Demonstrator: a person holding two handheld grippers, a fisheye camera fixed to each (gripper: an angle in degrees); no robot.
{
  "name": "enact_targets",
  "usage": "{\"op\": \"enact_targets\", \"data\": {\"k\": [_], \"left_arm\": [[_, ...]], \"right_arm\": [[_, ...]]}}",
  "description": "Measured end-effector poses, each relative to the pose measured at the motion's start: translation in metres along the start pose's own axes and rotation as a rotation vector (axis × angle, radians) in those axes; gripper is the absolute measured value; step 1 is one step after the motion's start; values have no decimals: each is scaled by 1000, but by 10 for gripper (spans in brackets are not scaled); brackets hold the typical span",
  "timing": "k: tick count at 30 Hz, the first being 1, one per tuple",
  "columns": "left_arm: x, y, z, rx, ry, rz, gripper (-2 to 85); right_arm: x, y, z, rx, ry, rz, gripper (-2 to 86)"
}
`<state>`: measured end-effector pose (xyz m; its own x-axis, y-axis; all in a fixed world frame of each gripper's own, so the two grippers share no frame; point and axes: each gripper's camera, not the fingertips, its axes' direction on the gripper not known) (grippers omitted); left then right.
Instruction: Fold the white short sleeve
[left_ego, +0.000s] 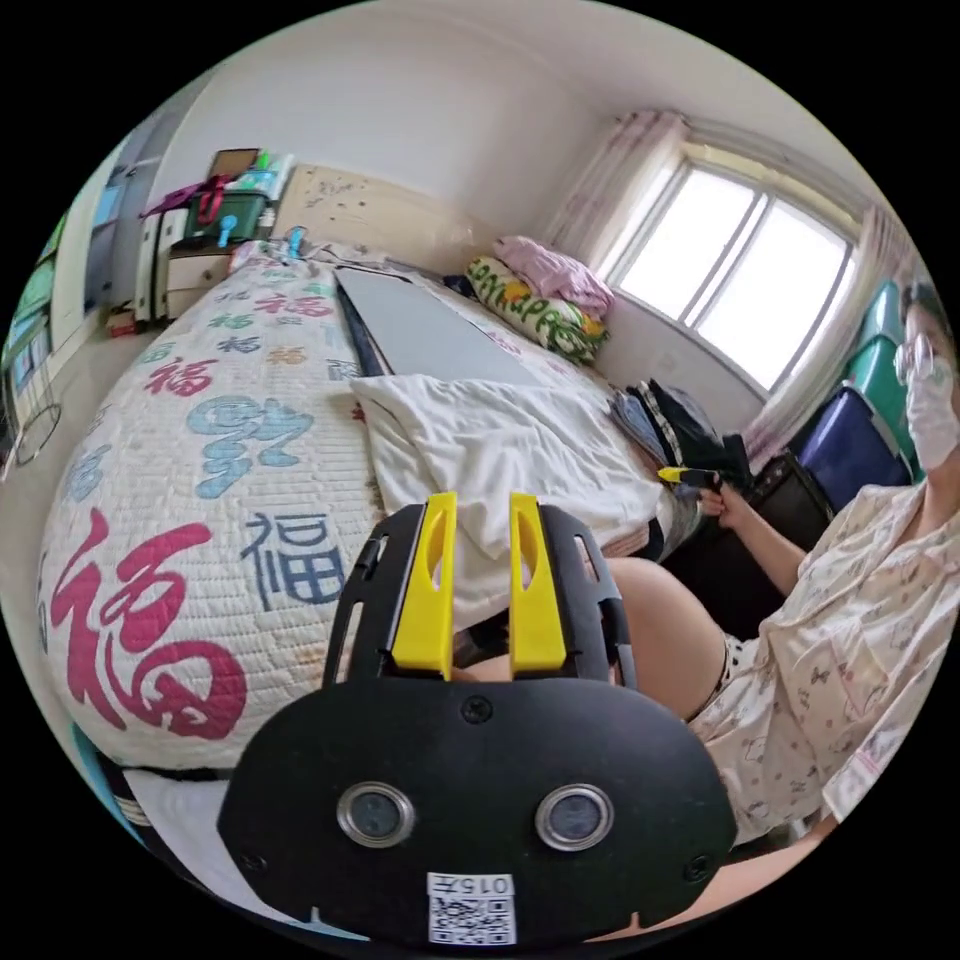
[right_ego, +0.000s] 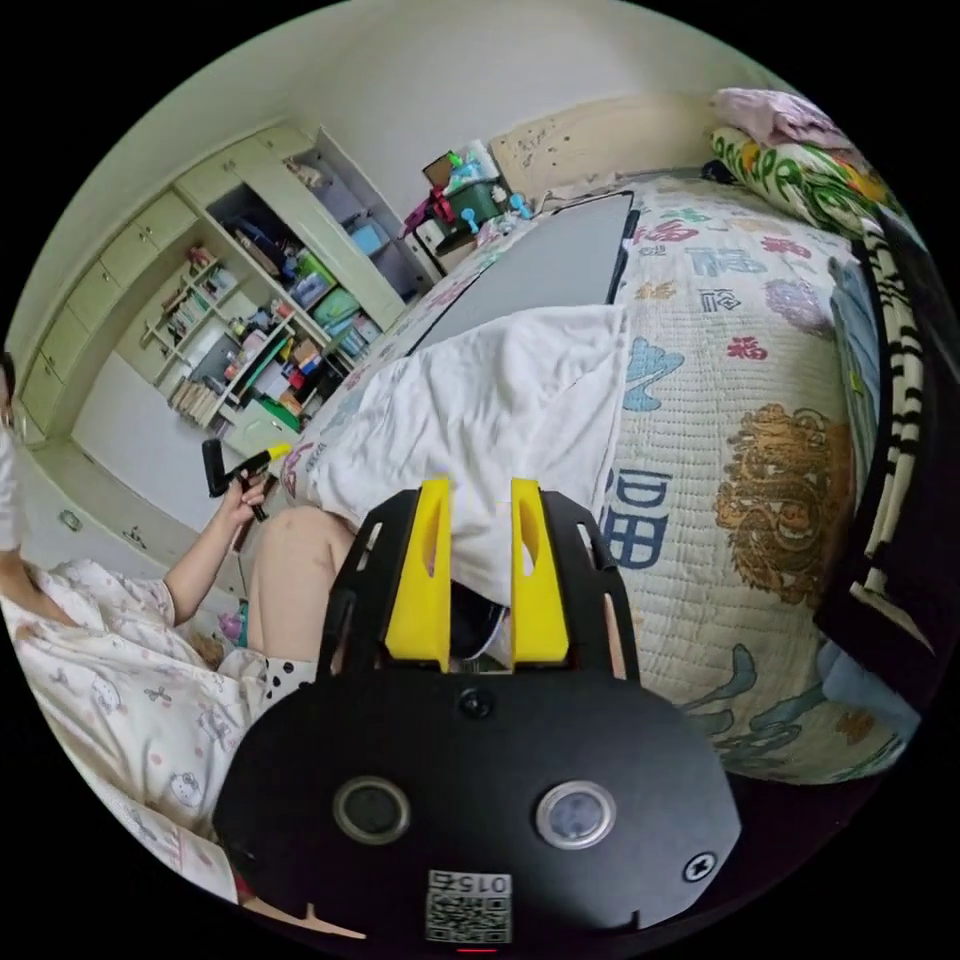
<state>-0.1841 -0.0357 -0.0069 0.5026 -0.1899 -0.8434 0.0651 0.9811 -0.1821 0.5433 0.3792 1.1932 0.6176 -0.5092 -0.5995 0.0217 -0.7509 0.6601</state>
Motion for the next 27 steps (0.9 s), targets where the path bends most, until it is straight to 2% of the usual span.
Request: {"op": "enact_targets", "data": {"k": [5,10,14,18,21,23,27], "left_arm": [[-34,-20,11,20,-98,-183,102],[-63,-65,98,10,-86,-251,119],[-109,-79,168,16,-74,-406,123],[-137,-75,212,6,-6,-484,102],[-140,-82,240,-30,45,-450,62],[-143,-86,260,-85,79,-448,22],[-156,-83,255,-16,48,-489,1]], "right_arm": [[76,-85,-32,145,-143,190,134],[148,-168,-3,141,-193,366,150],[200,-215,32,86,-183,469,156],[235,-245,53,67,-199,504,125],[253,-259,64,80,-269,486,43],[265,-261,68,119,-281,502,19],[283,-267,69,149,-96,499,5]]}}
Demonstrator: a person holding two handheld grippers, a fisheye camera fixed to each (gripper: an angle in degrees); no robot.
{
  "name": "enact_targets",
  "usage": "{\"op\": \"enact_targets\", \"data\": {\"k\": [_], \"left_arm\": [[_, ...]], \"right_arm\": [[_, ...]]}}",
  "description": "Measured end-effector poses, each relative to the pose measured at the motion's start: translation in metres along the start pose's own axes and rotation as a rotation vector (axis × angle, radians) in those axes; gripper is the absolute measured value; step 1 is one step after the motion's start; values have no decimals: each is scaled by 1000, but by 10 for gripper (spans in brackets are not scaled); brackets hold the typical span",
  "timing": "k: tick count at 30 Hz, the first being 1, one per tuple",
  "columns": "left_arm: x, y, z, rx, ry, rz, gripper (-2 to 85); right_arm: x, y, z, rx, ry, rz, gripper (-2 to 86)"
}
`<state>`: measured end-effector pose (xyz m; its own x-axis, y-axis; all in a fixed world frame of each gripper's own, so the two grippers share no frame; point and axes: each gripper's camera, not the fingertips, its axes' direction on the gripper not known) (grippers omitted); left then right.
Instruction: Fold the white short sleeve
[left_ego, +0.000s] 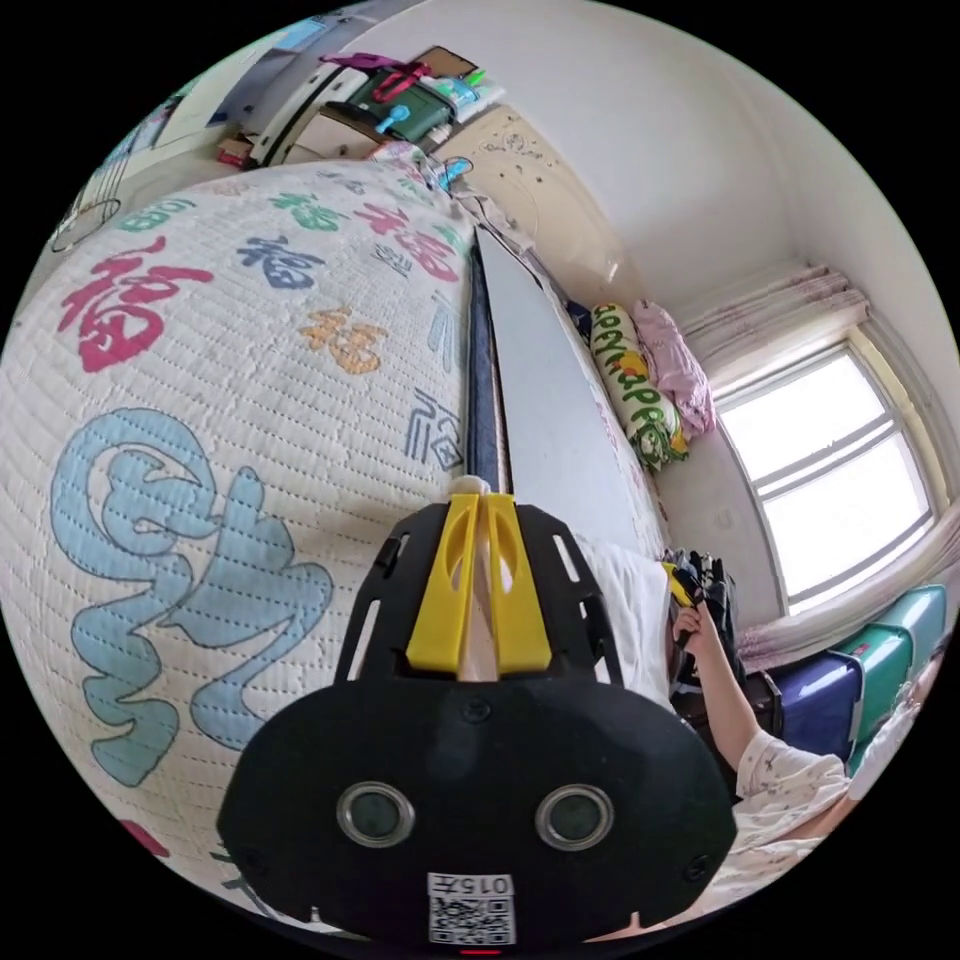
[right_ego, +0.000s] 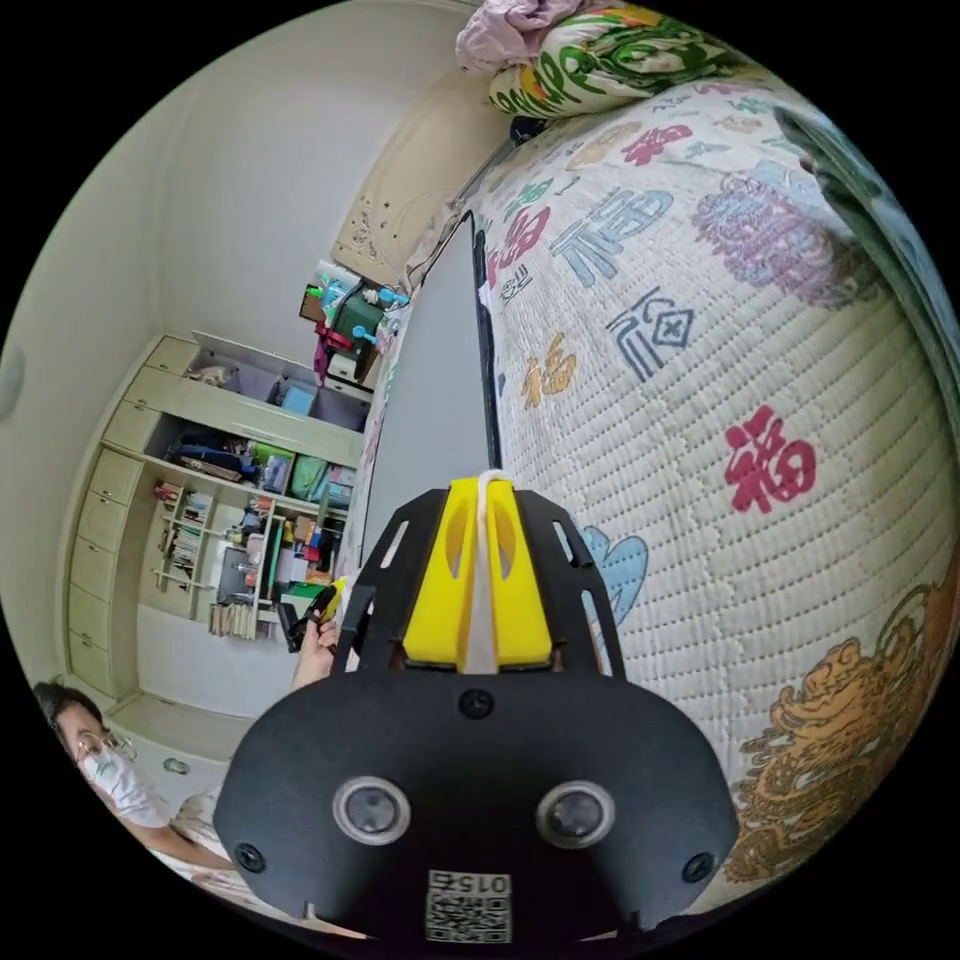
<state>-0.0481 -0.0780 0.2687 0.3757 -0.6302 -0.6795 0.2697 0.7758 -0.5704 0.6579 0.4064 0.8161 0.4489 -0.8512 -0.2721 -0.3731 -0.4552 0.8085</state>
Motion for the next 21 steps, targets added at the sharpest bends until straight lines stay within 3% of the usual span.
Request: {"op": "enact_targets", "data": {"k": [7,13,18,21], "left_arm": [[13,-16,-8,71,-66,67,3],[25,-17,10,9,-186,151,24],[3,33,-34,59,-74,140,61],[3,102,-94,287,68,53,57]], "right_arm": [[7,-12,40,76,233,-112,4],[21,14,108,3,483,-289,24],[95,87,69,86,634,-306,63],[147,143,16,199,600,-282,50]]}}
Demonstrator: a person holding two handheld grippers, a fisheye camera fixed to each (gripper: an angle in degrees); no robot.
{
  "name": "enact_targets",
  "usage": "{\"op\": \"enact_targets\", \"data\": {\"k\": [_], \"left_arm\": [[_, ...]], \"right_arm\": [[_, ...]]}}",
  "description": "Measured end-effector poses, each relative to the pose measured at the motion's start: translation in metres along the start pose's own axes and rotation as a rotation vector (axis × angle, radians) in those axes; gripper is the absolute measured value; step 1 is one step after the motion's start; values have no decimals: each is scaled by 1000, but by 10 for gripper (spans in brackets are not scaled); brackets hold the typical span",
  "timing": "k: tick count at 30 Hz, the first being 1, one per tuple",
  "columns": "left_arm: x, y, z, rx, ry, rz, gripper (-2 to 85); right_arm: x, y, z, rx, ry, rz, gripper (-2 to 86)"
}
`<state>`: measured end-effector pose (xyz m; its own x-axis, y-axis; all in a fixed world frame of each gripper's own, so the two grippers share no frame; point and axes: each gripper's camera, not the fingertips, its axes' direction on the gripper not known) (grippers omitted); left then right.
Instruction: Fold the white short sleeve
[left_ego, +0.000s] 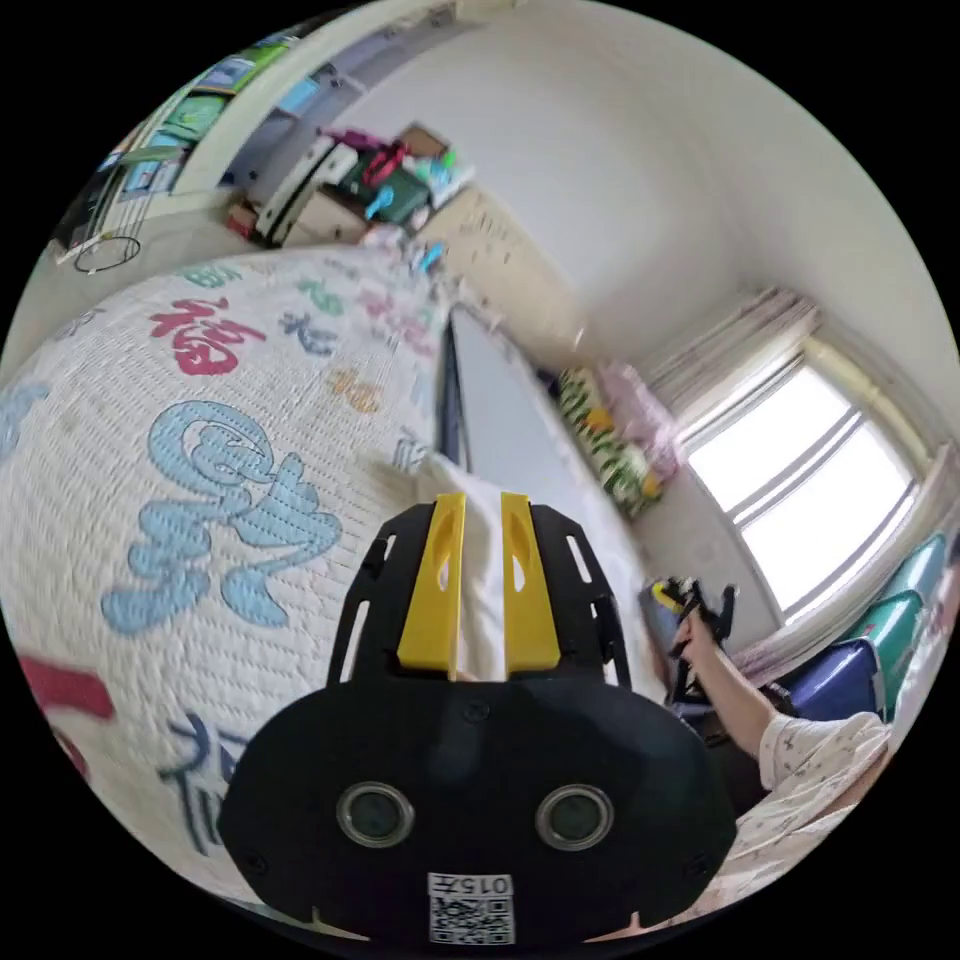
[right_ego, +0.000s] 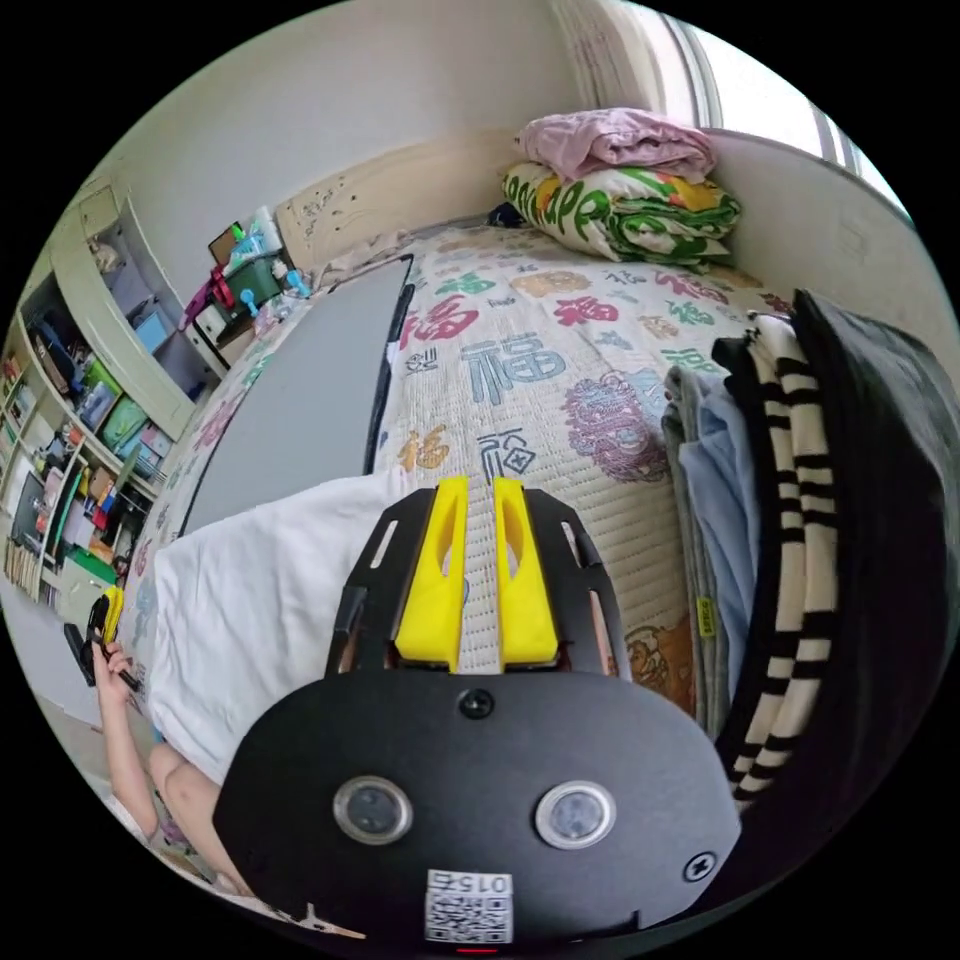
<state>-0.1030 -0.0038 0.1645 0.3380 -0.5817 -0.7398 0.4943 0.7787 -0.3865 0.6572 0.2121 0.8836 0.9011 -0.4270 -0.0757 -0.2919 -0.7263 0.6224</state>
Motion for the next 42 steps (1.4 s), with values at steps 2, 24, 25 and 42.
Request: {"op": "enact_targets", "data": {"k": [2,24,25,42], "left_arm": [[17,41,-46,236,-9,14,37],[-78,-106,73,-68,202,-221,96],[-80,-116,80,-106,217,-244,78],[46,-263,28,-206,-30,-83,-2]], "right_arm": [[11,50,-26,101,-67,-31,48],[-274,564,79,-375,-533,-1025,116],[-272,572,85,-389,-507,-1038,111],[-159,676,112,-446,-404,-1081,20]]}}
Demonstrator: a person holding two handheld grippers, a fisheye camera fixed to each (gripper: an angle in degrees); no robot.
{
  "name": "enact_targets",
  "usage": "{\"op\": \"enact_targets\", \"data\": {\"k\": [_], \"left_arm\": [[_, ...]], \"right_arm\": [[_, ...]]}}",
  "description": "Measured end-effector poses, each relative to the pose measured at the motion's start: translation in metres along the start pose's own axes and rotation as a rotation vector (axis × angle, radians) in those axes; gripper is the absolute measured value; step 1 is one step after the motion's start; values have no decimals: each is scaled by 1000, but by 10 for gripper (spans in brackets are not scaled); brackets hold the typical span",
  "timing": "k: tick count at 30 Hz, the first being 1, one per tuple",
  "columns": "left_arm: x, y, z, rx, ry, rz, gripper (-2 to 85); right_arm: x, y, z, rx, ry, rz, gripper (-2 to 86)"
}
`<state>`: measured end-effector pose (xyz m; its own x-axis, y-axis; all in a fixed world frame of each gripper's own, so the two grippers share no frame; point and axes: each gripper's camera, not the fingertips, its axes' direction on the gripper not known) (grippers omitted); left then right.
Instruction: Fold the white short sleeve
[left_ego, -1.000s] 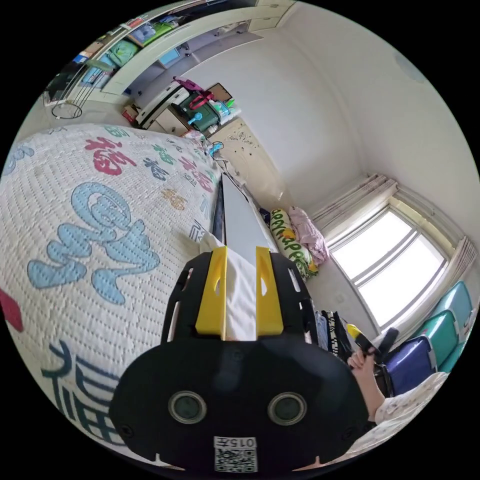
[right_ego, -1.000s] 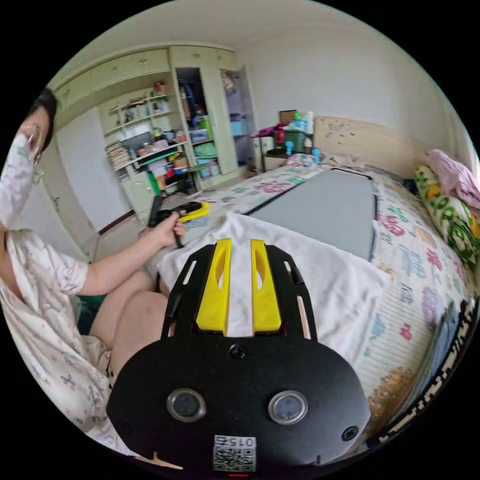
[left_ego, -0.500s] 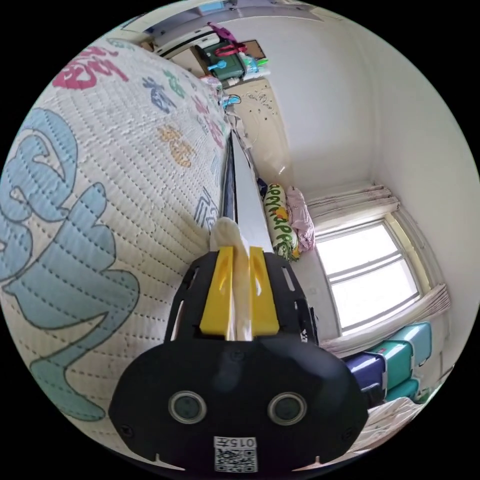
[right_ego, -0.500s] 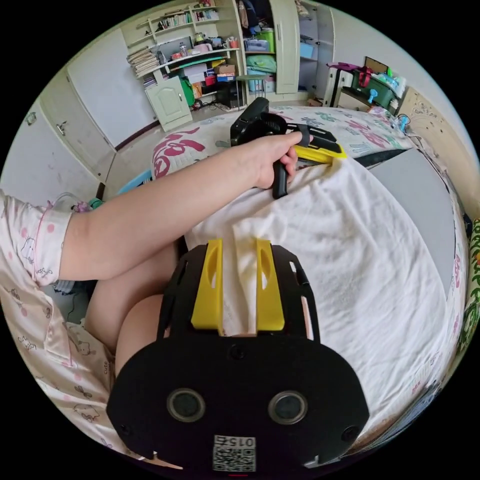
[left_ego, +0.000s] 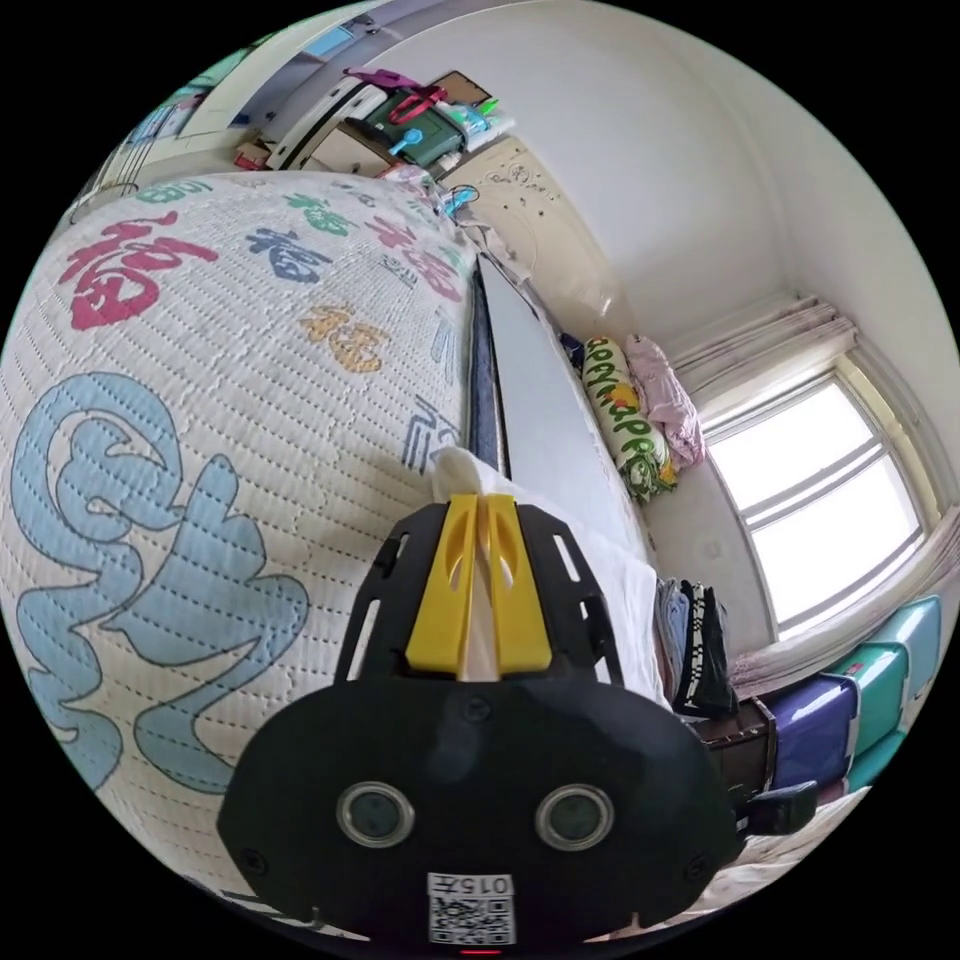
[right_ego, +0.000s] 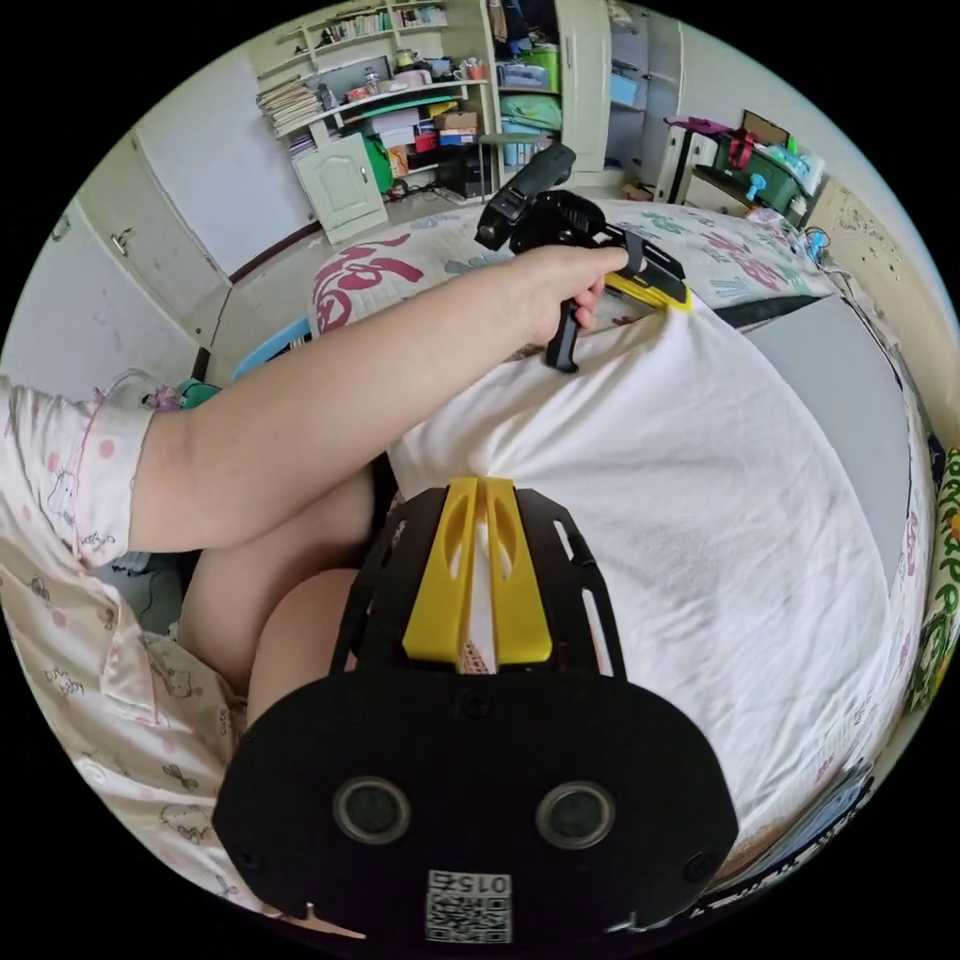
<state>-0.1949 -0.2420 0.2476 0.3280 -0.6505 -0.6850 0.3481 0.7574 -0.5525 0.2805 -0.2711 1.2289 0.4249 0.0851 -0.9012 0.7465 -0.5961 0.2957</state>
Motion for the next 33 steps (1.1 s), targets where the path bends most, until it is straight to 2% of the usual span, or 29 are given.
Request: {"op": "enact_targets", "data": {"k": [4,7,11,14,16,18,20,22,24,26,33], "left_arm": [[61,-19,-42,11,-71,74,5],[117,-16,-87,58,-132,146,12],[218,23,-169,270,-101,321,11],[301,42,-208,391,-151,480,0],[350,53,-216,324,-202,564,-5],[386,81,-216,229,-245,581,-6],[433,127,-209,234,-420,688,-7],[480,133,-204,239,-577,767,-7],[529,132,-198,202,-635,893,-7],[585,140,-187,143,-697,1068,-7],[665,144,-156,-29,-902,1194,-8]], "right_arm": [[-3,14,0,-38,1,-4,70],[-19,43,-20,-52,-56,-93,95],[-28,112,-67,55,-206,-110,90],[-22,170,-103,201,-170,-34,79],[-18,204,-120,287,-99,25,72],[-8,238,-135,358,56,140,60],[4,253,-141,379,177,251,40],[16,259,-145,376,291,380,11],[17,260,-149,381,376,453,0],[6,259,-150,387,378,411,-3],[-9,270,-145,356,286,390,-7]]}}
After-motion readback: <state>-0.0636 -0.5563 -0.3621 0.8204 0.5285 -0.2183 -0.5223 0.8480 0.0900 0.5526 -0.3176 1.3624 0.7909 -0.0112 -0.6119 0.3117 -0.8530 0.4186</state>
